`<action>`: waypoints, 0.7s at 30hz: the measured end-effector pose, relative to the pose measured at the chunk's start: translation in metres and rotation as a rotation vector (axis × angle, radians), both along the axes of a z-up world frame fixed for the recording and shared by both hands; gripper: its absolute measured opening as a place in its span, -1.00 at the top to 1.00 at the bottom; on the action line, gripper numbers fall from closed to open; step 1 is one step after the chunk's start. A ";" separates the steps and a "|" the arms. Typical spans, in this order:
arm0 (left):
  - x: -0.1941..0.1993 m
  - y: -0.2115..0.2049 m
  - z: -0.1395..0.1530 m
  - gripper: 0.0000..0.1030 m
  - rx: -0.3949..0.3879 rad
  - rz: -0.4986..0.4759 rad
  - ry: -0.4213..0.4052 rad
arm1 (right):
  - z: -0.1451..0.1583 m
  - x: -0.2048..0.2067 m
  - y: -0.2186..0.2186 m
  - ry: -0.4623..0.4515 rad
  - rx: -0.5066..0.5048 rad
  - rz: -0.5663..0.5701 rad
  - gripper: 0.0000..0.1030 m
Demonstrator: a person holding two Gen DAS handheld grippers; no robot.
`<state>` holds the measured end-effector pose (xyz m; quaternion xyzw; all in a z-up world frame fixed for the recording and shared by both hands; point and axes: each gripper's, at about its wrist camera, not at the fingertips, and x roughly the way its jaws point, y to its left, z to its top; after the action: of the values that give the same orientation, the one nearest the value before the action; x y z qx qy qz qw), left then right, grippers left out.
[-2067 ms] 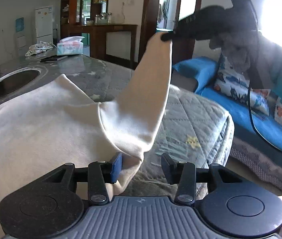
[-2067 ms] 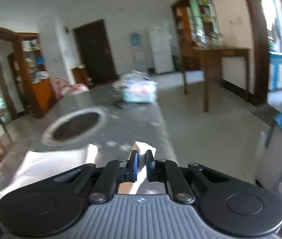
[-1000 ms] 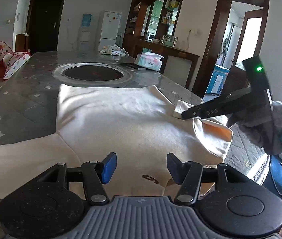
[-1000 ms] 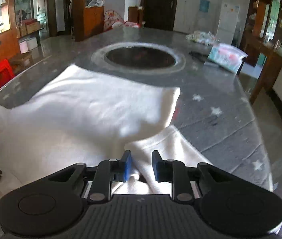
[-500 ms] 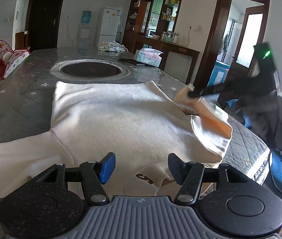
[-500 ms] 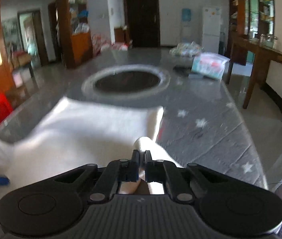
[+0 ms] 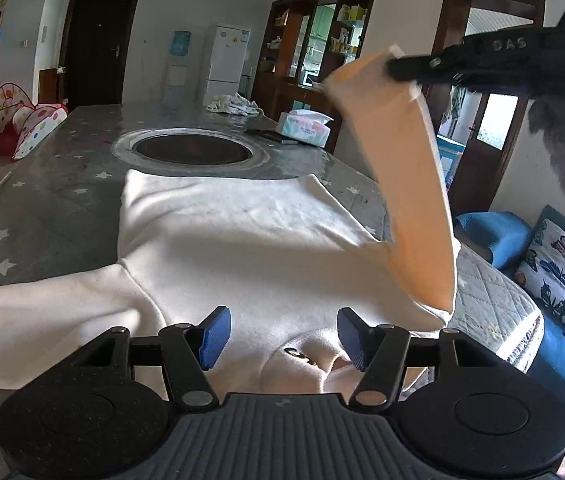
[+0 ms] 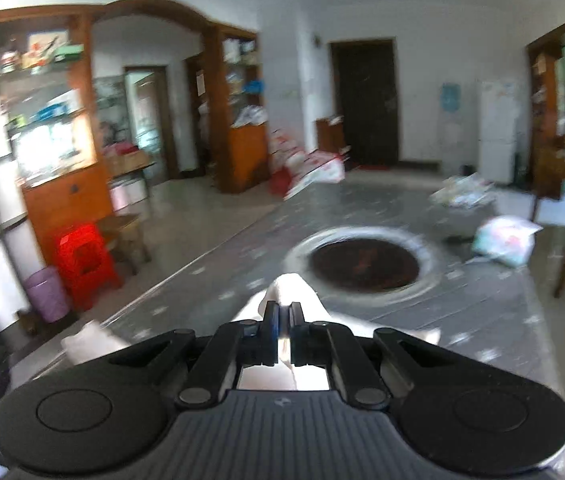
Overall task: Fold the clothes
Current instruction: 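Fold the held sleeve across the sweatshirt body with the right gripper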
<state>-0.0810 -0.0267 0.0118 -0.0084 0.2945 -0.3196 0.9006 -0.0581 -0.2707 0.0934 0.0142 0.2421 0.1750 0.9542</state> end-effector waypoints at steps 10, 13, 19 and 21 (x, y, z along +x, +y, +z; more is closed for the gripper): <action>0.001 0.007 0.002 -0.21 0.002 0.026 -0.008 | -0.039 0.013 0.026 0.102 0.034 0.090 0.78; 0.004 0.005 0.002 -0.21 0.007 0.021 -0.010 | -0.047 0.008 0.014 0.128 0.003 0.069 0.68; 0.014 -0.003 0.004 -0.19 0.017 0.029 -0.022 | -0.069 -0.004 -0.012 0.201 -0.073 0.020 0.67; 0.017 -0.004 0.005 -0.18 0.014 0.039 -0.025 | -0.076 -0.007 -0.021 0.226 -0.099 0.003 0.67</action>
<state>-0.0637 -0.0308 0.0166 -0.0040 0.2850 -0.2998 0.9104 -0.0656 -0.2913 0.0174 -0.0135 0.3563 0.1618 0.9202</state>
